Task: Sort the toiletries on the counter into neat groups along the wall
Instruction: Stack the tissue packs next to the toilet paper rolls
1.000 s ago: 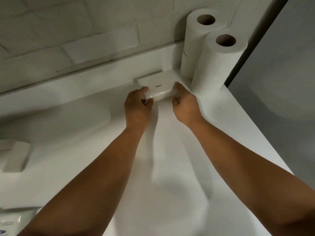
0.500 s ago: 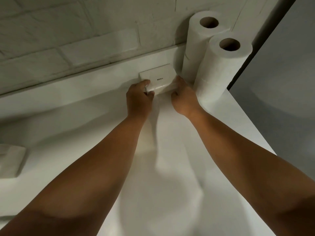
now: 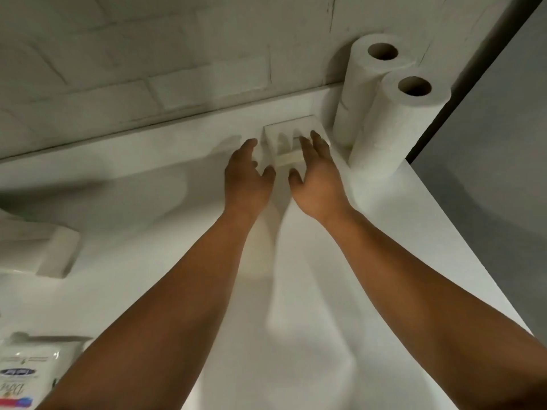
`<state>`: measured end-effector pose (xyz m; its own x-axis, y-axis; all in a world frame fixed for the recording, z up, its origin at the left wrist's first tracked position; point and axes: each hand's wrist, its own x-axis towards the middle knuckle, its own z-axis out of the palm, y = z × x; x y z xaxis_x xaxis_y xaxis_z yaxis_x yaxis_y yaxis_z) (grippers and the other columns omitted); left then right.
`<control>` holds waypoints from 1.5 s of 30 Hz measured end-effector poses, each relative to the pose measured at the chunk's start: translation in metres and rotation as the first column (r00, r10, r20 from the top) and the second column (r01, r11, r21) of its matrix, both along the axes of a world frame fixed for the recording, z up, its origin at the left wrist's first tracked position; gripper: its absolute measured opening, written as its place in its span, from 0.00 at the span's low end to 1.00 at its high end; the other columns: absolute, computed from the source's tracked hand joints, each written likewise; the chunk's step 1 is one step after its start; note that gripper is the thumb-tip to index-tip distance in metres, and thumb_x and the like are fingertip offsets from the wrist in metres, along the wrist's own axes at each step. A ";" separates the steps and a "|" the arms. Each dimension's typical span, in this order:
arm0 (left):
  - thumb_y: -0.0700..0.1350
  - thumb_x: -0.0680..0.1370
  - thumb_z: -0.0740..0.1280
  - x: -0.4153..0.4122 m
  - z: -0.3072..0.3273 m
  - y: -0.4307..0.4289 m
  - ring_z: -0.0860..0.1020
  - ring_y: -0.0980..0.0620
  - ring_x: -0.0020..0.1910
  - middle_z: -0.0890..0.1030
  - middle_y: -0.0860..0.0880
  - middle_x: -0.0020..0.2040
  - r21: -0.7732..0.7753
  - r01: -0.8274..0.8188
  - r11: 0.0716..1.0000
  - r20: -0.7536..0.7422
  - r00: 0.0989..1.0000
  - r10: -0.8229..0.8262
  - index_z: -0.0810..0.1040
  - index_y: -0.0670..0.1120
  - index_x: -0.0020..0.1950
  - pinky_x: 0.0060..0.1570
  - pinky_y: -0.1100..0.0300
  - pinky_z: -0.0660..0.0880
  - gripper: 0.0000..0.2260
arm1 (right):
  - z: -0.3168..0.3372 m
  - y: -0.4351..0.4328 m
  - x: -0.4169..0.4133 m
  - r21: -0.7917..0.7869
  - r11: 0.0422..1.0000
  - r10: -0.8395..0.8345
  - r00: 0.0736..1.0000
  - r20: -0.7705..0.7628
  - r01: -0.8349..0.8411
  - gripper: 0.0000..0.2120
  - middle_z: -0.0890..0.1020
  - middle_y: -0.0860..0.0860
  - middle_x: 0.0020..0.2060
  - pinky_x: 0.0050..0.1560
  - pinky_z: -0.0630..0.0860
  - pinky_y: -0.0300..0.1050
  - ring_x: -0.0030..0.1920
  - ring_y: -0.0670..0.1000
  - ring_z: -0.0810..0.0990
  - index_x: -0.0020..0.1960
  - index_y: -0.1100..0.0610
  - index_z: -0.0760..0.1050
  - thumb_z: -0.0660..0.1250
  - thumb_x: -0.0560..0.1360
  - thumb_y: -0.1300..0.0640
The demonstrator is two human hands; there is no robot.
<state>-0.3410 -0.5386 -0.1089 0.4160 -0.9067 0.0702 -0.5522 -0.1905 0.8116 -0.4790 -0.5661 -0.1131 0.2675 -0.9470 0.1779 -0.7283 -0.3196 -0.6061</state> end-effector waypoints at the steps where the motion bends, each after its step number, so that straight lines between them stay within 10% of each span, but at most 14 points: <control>1: 0.43 0.78 0.69 0.005 0.003 0.009 0.77 0.56 0.57 0.74 0.52 0.69 -0.009 -0.002 1.000 0.007 1.000 0.002 0.68 0.50 0.74 0.57 0.65 0.72 0.25 | 0.002 0.006 0.005 -0.017 1.000 0.010 1.000 0.020 -0.010 0.30 0.59 0.59 0.78 0.76 0.60 0.50 0.78 0.58 0.56 0.77 0.61 0.60 0.64 0.77 0.58; 8: 0.45 0.80 0.66 0.069 0.019 0.083 0.77 0.56 0.57 0.76 0.53 0.67 -0.079 -0.114 0.990 0.021 0.993 0.116 0.74 0.49 0.70 0.59 0.60 0.75 0.18 | 0.018 0.061 0.050 -0.054 0.987 0.160 0.972 0.174 -0.153 0.24 0.73 0.53 0.71 0.69 0.61 0.34 0.71 0.51 0.70 0.72 0.58 0.70 0.67 0.77 0.57; 17: 0.45 0.78 0.68 0.189 0.031 0.181 0.79 0.53 0.56 0.79 0.52 0.62 -0.114 -0.254 0.960 0.137 0.953 0.269 0.79 0.49 0.64 0.58 0.55 0.77 0.14 | 0.024 0.136 0.153 0.002 0.931 0.361 0.918 0.164 -0.366 0.22 0.74 0.53 0.70 0.71 0.66 0.43 0.71 0.52 0.71 0.68 0.56 0.74 0.71 0.75 0.54; 31: 0.49 0.79 0.69 0.368 0.015 0.255 0.72 0.39 0.67 0.76 0.40 0.67 0.208 -0.249 0.946 0.362 0.918 0.162 0.73 0.42 0.71 0.67 0.49 0.69 0.23 | 0.017 0.211 0.325 0.339 0.882 0.332 0.942 0.044 -0.327 0.29 0.70 0.56 0.72 0.70 0.63 0.43 0.72 0.54 0.68 0.75 0.60 0.65 0.66 0.78 0.48; 45: 0.50 0.80 0.68 0.367 0.006 0.260 0.80 0.42 0.51 0.83 0.43 0.50 0.225 -0.159 0.961 0.020 0.987 0.159 0.79 0.40 0.56 0.48 0.60 0.70 0.13 | 0.004 0.227 0.352 0.424 0.900 0.057 0.990 0.128 -0.106 0.14 0.82 0.53 0.55 0.59 0.76 0.53 0.55 0.57 0.80 0.62 0.54 0.73 0.61 0.79 0.53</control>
<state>0.0263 -0.2790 -0.1033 0.5560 -0.8214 -0.1273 -0.5016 -0.4537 0.7366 -0.1271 -0.3390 -0.1093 0.3494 -0.9137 -0.2074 -0.6321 -0.0665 -0.7721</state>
